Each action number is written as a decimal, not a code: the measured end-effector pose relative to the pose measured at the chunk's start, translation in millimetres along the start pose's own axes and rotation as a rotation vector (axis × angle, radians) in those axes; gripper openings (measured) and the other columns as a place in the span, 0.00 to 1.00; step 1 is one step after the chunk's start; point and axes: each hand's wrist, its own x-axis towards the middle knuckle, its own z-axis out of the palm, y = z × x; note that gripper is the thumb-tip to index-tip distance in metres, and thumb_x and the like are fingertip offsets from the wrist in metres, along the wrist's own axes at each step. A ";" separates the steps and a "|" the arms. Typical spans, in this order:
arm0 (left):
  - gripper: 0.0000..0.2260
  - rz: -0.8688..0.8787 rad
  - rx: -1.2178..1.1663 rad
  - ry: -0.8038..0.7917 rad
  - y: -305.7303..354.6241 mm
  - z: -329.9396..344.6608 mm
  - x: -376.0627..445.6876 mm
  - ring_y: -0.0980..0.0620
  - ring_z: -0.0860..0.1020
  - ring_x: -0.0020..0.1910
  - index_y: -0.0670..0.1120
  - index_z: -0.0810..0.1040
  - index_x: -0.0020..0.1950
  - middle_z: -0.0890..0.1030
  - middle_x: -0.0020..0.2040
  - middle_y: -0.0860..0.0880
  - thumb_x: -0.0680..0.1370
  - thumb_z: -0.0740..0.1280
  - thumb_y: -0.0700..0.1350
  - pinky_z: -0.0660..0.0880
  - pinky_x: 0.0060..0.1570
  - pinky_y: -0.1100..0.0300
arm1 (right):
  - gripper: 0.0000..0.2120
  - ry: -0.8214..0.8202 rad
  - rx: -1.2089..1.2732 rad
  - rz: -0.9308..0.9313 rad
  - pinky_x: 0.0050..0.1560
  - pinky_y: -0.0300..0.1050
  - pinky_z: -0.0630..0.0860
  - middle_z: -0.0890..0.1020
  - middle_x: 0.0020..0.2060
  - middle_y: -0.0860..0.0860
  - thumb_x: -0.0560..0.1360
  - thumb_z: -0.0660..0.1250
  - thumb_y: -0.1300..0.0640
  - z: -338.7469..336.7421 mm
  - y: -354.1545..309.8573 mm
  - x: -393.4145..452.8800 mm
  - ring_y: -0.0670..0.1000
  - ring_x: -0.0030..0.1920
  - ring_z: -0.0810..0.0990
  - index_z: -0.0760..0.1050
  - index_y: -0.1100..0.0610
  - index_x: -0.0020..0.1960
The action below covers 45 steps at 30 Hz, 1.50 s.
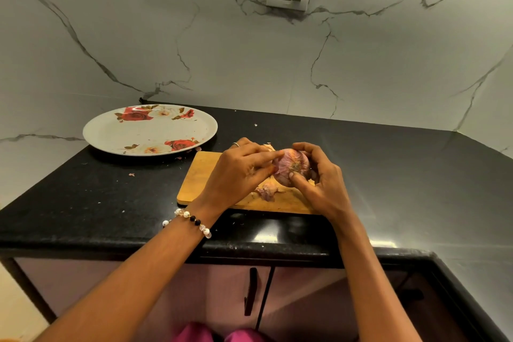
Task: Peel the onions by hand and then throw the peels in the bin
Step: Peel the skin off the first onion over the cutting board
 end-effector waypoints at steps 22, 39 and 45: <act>0.06 -0.159 0.008 0.013 2.5 0.0 3.9 0.54 0.78 0.43 0.41 0.80 0.51 0.81 0.46 0.46 0.76 0.68 0.41 0.73 0.41 0.72 | 0.21 -0.016 0.082 0.018 0.48 0.52 0.83 0.80 0.55 0.46 0.71 0.71 0.58 0.8 1.4 -0.6 0.49 0.55 0.81 0.75 0.53 0.64; 0.09 -0.114 0.337 0.078 -4.1 3.1 0.4 0.48 0.74 0.51 0.46 0.83 0.50 0.81 0.48 0.46 0.73 0.71 0.48 0.67 0.47 0.53 | 0.28 0.061 -0.019 -0.040 0.47 0.33 0.78 0.78 0.55 0.46 0.67 0.69 0.41 1.9 -0.1 2.0 0.41 0.54 0.78 0.73 0.52 0.63; 0.13 0.008 0.336 0.061 -0.5 -1.5 0.5 0.47 0.77 0.48 0.46 0.83 0.55 0.83 0.45 0.48 0.77 0.63 0.48 0.63 0.50 0.51 | 0.29 0.059 -0.052 -0.056 0.47 0.32 0.77 0.78 0.56 0.49 0.67 0.68 0.43 2.1 -1.0 1.6 0.41 0.54 0.78 0.74 0.55 0.64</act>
